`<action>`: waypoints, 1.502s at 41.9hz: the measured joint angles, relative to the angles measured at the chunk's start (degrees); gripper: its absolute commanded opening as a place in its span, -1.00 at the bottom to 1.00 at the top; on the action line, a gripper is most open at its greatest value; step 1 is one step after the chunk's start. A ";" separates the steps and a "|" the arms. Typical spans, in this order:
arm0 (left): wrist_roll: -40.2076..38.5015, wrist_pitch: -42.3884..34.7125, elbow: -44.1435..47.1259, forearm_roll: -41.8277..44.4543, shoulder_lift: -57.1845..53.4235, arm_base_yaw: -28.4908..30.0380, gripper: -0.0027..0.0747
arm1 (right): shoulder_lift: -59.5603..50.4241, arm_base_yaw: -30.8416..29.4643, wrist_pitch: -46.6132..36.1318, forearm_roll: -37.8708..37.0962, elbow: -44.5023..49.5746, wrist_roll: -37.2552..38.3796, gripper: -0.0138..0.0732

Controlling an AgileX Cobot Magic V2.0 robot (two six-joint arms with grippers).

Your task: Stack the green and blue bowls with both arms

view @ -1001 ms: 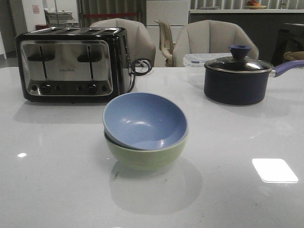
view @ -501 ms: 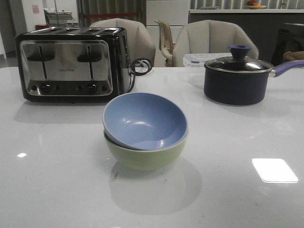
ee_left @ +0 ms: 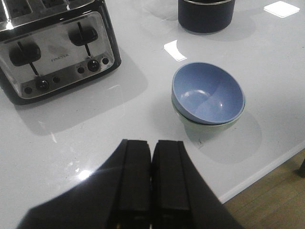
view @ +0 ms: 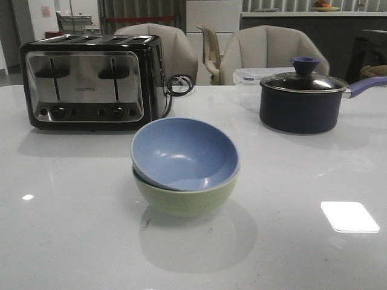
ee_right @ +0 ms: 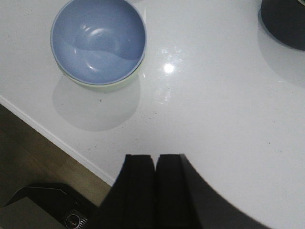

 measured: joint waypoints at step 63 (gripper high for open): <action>0.72 -43.40 40.09 -1.90 -27.18 25.11 -0.68 | 0.00 0.00 0.10 0.00 0.00 0.00 -0.60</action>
